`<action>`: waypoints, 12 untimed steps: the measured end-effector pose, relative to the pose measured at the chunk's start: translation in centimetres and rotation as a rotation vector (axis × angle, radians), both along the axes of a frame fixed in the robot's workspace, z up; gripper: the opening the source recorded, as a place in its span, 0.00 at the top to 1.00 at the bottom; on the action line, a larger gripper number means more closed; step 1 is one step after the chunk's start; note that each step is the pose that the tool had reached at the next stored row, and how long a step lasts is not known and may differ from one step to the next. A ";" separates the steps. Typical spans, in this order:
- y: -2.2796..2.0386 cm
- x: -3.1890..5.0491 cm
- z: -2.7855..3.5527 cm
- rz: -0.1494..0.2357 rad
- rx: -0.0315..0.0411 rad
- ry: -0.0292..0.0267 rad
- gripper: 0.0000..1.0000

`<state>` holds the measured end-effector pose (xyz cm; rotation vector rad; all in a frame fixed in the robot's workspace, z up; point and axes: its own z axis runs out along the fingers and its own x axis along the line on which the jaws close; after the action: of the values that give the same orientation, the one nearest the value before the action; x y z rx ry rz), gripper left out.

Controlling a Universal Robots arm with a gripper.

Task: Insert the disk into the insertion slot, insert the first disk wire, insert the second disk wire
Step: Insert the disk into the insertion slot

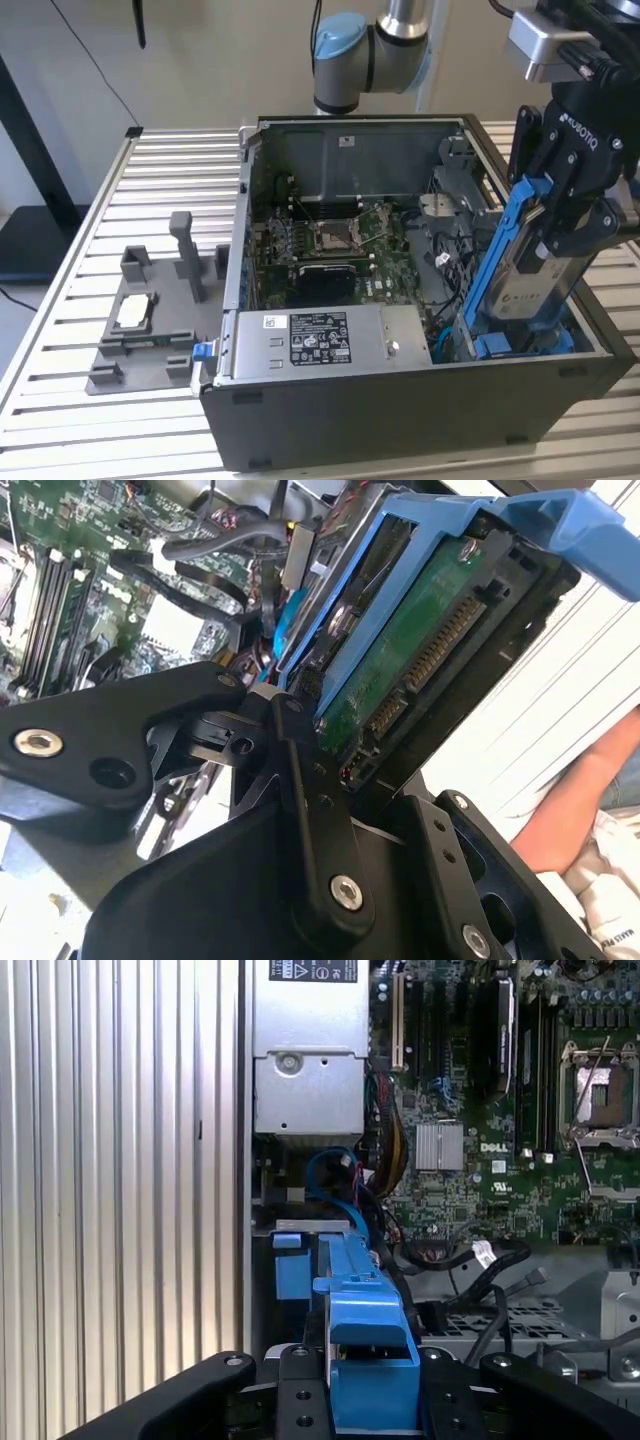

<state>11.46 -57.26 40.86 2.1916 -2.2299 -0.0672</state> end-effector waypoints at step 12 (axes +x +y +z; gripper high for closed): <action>0.00 0.14 -1.82 0.001 0.0003 0.0000 0.67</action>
<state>11.60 -57.27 39.04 2.1924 -2.2294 -0.0676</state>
